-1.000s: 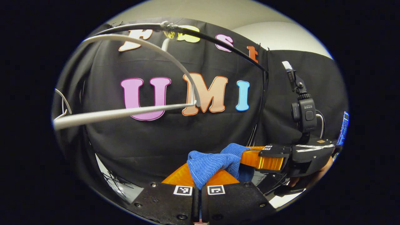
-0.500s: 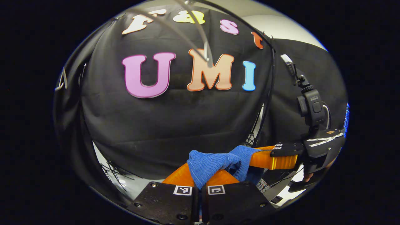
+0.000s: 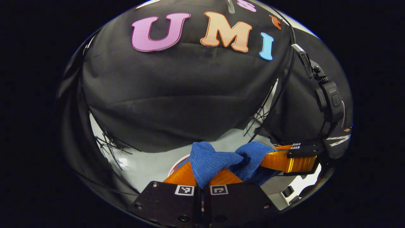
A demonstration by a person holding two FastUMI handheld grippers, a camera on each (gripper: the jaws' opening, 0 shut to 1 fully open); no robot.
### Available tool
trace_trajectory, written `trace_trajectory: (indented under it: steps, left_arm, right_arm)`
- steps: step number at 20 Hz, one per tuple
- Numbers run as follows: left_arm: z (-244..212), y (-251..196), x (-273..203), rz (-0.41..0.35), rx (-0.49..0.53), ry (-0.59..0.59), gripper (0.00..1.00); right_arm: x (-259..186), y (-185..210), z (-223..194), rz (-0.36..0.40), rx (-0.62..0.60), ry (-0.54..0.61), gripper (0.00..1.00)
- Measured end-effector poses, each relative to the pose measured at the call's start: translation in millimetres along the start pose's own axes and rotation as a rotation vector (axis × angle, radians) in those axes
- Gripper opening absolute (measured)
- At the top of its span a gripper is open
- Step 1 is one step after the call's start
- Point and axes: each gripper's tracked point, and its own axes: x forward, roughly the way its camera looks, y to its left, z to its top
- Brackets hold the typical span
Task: Grasp the clothes on the hanger with both hands and then place them into the laundry hamper below.
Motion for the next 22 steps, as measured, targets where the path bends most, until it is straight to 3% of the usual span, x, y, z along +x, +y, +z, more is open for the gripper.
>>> trace_trajectory:
  steps: [8, 12, 18, 22]
  left_arm:
    - [-81, -4, 22, -0.016, -0.004, 0.172, 0.05]
    - [-114, 6, 34, 0.023, -0.012, 0.269, 0.05]
    - [-141, 30, 37, 0.110, -0.080, 0.367, 0.05]
    - [-142, 28, 25, 0.150, -0.135, 0.410, 0.05]
  right_arm:
    - [30, -13, -68, -0.049, 0.023, 0.159, 0.02]
    - [39, -22, -91, -0.079, 0.004, 0.218, 0.01]
    - [42, -24, -91, -0.104, 0.009, 0.210, 0.02]
    - [36, -16, -81, -0.071, 0.005, 0.190, 0.02]
